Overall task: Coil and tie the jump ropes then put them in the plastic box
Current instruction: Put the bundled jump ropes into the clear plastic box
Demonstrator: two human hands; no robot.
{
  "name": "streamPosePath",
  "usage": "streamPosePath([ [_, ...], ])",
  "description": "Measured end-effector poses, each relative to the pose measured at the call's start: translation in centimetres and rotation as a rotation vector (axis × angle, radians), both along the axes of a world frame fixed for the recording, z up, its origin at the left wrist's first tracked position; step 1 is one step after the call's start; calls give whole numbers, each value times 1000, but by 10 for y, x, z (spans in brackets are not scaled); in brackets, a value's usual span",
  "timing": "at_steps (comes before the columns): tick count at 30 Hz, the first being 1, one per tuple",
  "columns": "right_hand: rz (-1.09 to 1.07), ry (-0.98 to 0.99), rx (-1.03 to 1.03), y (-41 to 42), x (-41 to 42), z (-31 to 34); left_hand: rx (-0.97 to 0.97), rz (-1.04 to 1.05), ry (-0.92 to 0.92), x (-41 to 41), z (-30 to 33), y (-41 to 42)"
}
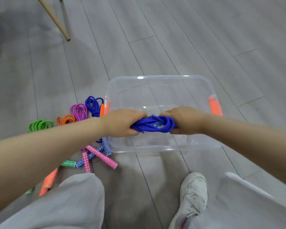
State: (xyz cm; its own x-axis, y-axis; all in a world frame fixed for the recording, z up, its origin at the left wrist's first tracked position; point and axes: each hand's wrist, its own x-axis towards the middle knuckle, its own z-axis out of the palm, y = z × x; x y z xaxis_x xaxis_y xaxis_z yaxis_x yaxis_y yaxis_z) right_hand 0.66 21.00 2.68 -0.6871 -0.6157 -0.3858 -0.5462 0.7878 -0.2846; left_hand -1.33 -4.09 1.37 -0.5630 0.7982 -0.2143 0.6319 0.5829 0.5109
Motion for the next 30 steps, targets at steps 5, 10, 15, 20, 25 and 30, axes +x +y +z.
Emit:
streamPosePath([
  [5, -147, -182, 158, 17, 5, -14, -309, -74, -66, -24, 6, 14],
  [10, -171, -277, 248, 31, 12, -61, -416, -119, -192, -14, -36, 32],
  [15, -162, -429, 361, 22, 13, -109, -552, -93, -232, 6, -97, 38],
  [20, -214, -551, 346, 29, 9, -123, -691, -1, -225, 13, -127, 46],
  [25, -212, -478, 271, 30, 10, -127, -749, 5, -31, 25, -142, 51],
  [30, -40, -295, 368, 18, 4, -127, -658, 56, 125, 30, -150, 45],
])
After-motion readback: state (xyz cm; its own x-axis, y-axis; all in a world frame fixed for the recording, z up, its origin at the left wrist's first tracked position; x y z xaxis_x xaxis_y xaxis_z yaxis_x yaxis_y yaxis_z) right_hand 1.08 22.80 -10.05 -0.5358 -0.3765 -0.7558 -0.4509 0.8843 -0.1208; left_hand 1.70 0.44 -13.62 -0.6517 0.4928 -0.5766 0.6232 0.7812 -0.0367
